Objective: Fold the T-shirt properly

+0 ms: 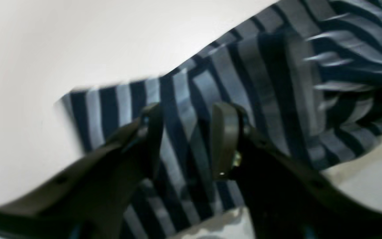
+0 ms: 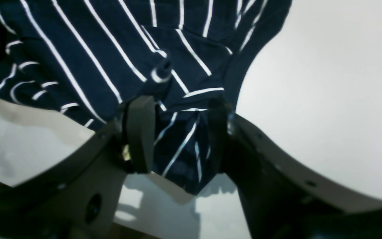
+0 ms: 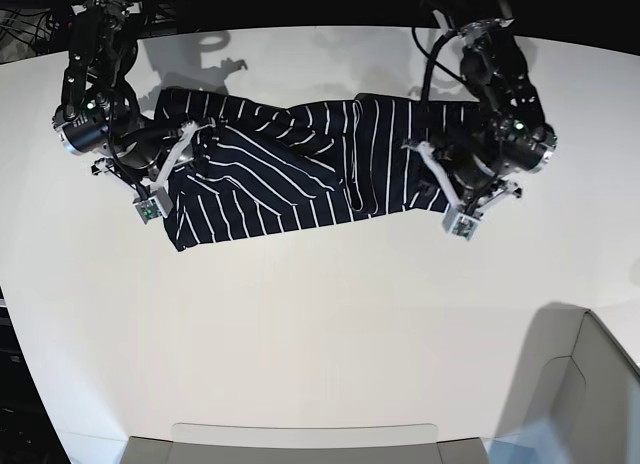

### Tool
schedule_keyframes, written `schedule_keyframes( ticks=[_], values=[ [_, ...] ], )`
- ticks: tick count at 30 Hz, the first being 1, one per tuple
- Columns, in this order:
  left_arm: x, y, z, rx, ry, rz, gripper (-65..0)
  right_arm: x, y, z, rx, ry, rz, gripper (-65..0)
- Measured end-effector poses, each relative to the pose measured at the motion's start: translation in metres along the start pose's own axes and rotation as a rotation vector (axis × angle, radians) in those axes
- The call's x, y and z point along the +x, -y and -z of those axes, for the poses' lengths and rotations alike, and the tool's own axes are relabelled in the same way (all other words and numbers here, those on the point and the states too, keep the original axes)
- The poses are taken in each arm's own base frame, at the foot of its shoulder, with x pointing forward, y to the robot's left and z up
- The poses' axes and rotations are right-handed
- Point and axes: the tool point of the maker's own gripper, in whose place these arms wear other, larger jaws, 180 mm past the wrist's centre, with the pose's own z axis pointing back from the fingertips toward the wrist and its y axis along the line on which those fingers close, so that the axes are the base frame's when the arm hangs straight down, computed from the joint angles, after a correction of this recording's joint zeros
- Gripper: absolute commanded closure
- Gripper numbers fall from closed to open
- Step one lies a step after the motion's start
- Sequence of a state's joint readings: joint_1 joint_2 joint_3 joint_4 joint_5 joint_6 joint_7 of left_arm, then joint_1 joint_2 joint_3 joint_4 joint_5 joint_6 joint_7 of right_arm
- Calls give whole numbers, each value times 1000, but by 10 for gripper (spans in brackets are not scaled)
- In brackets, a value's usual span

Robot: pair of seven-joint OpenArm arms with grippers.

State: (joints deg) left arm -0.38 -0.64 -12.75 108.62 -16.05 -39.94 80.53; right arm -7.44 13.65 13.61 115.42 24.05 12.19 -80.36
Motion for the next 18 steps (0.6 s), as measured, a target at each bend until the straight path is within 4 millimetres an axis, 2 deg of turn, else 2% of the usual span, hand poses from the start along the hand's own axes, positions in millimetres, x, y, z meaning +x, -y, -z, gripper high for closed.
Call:
schedule_keyframes(
  ticks=[3,6,9,13,15,18],
  values=[
    [-33,9,7,-32,-85,-4,-115,6,1,-1,-4,14,-3,-265],
    [-60,21,17,-80,-163,-33,-60,23,-4,-2,26,90,17,-265],
    [-66,22,25,-99,-182,-52,-26,37,-14,-12,153,199,82,-266],
    [-72,22,27,-103,-199,-59,-16,48,4,-30,248,336,131,-267],
    [-72,23,27,-106,-199,-57,-16,41,18,-28,257,342,183,-267],
    [-72,23,27,-105,-200,-57,-16,22,35,-14,267,313,254,-267]
  ],
)
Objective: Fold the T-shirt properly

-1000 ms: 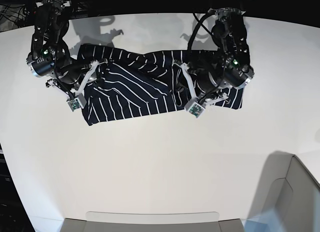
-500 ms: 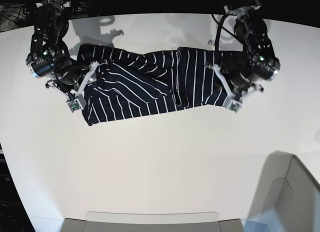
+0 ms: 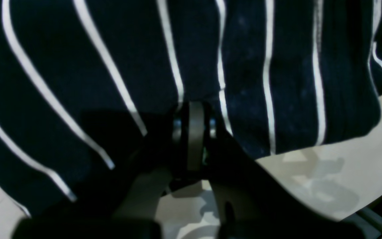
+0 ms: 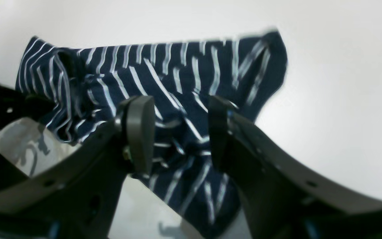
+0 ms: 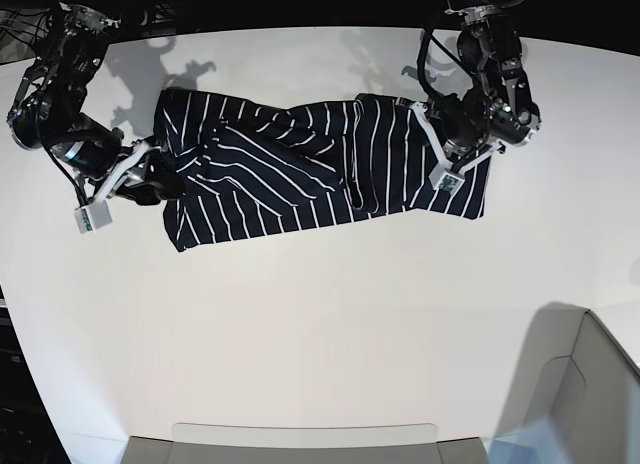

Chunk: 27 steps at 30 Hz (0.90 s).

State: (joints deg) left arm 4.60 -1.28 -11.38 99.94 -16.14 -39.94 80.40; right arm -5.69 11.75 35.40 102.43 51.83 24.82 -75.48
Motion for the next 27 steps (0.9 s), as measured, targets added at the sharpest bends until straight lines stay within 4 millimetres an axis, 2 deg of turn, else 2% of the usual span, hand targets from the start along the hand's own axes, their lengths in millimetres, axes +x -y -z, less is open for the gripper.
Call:
schedule_keyframes(
  ticks=[5,9,17,19,24,27],
  values=[
    [1,0,0,-1,3,1,-16,-32,30,10,19,-51,37,-266],
    [0,1,0,-2,2,0,-16,-52,43,21,48,-91,96,-266],
    [-5,3,1,-11,3,-6,-16,-70,55,38,77,-72,224,-266],
    [-6,4,2,-11,0,-7,-16,-73,51,45,99,-93,224,-266],
    [-6,3,2,-11,-1,-7,-16,-68,25,72,193,-103,231,-266],
    [-6,4,2,-11,0,-7,-16,-67,13,80,221,-97,240,-266]
  ],
)
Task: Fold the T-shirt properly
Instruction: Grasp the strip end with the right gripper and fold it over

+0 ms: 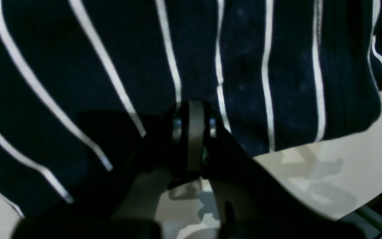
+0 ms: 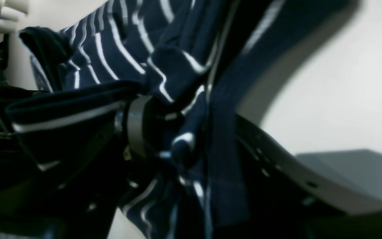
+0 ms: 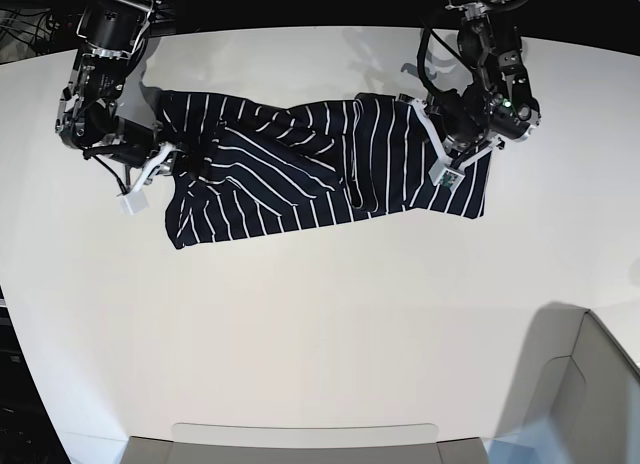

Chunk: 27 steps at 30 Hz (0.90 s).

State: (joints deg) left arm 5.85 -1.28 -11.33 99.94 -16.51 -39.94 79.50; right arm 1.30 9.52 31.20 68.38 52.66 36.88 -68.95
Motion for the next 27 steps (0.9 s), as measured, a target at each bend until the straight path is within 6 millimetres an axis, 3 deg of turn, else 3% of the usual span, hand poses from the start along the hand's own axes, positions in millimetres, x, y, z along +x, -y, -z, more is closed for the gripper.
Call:
schedule_keyframes(
  ticks=[10,12,15,17,24,27],
  values=[
    [0,0,0,0,0,0,-16,-9,-45,46,104,-117,-136,-261],
    [0,0,0,0,0,0,-16,-15,-55,58,122,-143,-177,-228],
    [0,0,0,0,0,0,-16,-21,-64,70,125,-193,-230,-107],
    [0,0,0,0,0,0,-16,-19,-63,72,109,-201,-239,0],
    [3,-1,-7,19,5,14,-16,8,-39,74,-77,-183,-113,0],
    [24,-2,-25,58,85,47,-16,20,-18,58,-145,-173,-72,0]
  ],
)
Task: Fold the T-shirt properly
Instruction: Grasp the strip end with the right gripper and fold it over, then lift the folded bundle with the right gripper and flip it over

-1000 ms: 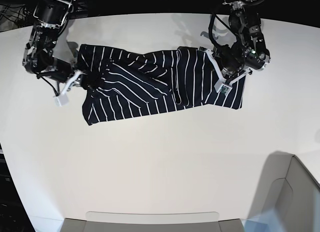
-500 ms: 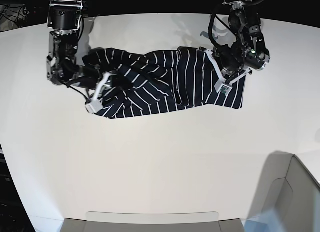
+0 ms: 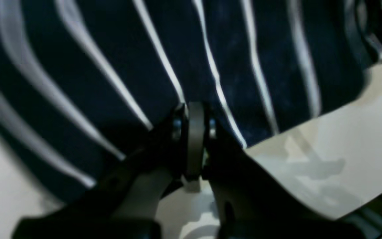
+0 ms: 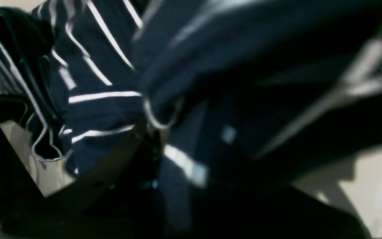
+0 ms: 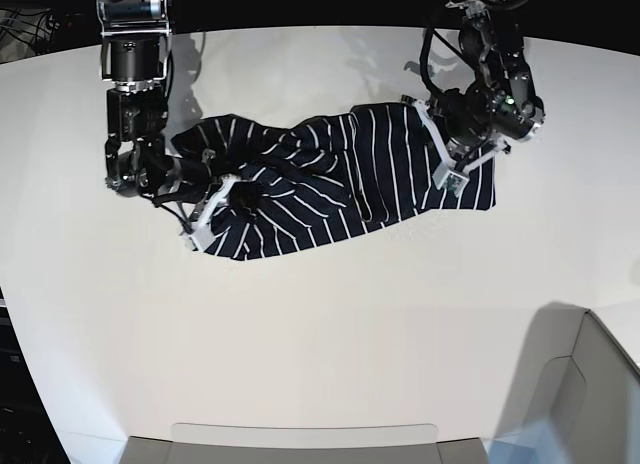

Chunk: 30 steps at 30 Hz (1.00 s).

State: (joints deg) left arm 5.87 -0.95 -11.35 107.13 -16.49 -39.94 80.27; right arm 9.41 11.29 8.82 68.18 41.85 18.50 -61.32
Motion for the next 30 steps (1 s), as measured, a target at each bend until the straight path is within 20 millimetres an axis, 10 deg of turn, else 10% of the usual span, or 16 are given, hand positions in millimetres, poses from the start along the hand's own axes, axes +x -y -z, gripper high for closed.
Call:
schedule_keyframes(
  ticks=[5,12,30],
  values=[
    [4,0,-5,9,17,-7,-16,25,57,-38,-216,32,119,0],
    [-13,-40,-19,105,19,-124,-16,59,79,-68,-446,68,132,0],
    [-36,-74,-35,190,-37,-113,-16,74,-79,3,-736,-50,-441,0]
  ],
)
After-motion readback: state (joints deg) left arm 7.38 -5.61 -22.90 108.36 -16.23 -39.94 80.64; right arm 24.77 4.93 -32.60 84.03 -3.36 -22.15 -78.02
